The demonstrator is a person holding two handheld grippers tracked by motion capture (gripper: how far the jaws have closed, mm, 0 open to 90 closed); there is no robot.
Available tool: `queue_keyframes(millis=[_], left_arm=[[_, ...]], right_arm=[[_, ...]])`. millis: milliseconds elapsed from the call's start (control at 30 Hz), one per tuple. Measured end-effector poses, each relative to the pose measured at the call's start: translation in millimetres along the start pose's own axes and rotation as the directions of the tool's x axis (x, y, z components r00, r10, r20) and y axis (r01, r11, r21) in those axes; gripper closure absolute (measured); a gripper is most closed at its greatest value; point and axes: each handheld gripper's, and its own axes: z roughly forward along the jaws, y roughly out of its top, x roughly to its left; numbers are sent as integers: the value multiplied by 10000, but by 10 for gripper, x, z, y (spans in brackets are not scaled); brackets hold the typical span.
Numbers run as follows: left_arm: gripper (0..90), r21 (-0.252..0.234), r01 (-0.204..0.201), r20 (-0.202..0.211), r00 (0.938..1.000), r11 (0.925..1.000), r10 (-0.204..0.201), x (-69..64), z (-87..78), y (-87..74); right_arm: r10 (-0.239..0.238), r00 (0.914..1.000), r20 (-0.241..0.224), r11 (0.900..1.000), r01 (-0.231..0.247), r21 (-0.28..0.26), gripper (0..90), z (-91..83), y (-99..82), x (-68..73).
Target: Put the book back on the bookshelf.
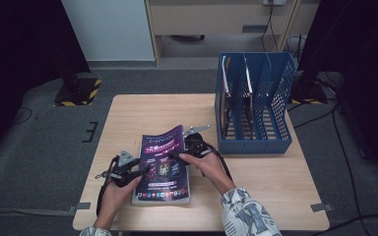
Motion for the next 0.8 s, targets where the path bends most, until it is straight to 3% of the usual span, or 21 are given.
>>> queue_keyframes(millis=[300,700,800], left_arm=[[437,8,-63,-58,10000,10000,63,-11,-5,-3],[437,-1,-91,-61,9999,10000,91,-10,-7,-5],[437,2,-104,-64,9999,9999,104,-10,-7,-5]], right_arm=[[115,9999,66,9997,-116,202,262,62,43,-3],[-200,9991,365,9977,176,649,246,248,182,52],[-33,9990,440,9981,6,623,270,266,180,46]])
